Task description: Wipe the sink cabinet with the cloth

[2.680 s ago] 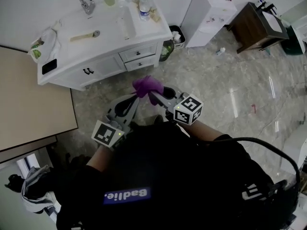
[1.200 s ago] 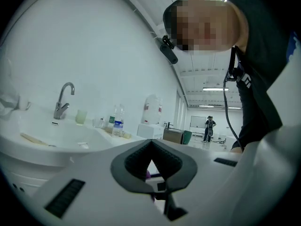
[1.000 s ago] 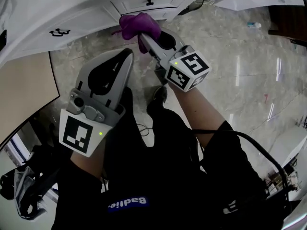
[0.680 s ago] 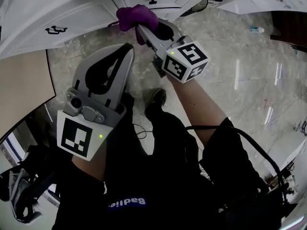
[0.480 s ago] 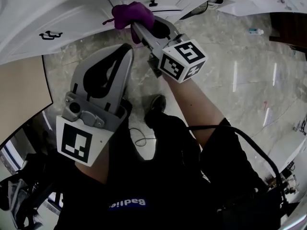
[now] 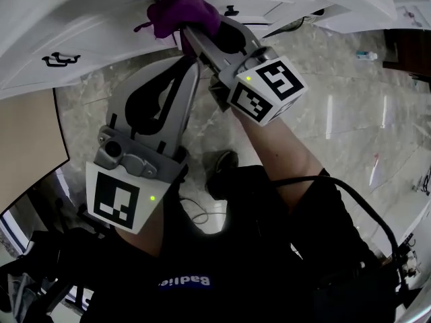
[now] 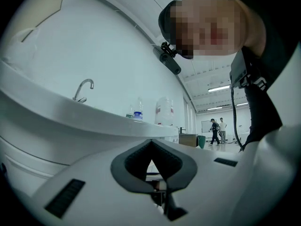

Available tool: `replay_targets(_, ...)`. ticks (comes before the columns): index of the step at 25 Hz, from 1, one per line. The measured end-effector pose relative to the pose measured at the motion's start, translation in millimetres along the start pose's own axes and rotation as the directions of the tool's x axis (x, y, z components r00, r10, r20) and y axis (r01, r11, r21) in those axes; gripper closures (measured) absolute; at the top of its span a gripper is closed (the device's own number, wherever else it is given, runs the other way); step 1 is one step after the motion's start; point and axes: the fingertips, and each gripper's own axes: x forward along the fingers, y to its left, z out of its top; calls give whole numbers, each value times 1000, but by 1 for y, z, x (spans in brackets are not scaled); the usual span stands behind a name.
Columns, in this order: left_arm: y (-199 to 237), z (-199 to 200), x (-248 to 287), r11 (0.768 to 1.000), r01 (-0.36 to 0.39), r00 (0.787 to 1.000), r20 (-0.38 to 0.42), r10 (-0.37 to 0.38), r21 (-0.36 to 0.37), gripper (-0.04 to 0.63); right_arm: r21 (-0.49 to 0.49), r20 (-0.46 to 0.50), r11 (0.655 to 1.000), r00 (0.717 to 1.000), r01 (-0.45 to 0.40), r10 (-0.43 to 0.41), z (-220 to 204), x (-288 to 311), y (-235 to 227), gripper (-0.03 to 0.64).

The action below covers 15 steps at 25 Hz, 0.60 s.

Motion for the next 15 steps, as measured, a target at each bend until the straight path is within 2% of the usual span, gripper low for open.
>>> replay_targets(4,11,-28,-1,999,0,1000,7,0,41,591,19,52,1000,998,15,-16,-5,8,-13,540)
replay_targets(9,38,-67,0,994,-25,1000,-3,26,109,591,-4,142,1000,990,16,-16,0,14,-21,540)
replay_targets(12,44,-81,-1,991,-28,1000,2,28,133,591,-11,181,1000,983,18,-15,-1,14,-20,540)
replay_targets(15,43,-85,-2,982,-7,1000,11,5,187,591,-51,206,998,978,29,-18,-5,14,-19,540)
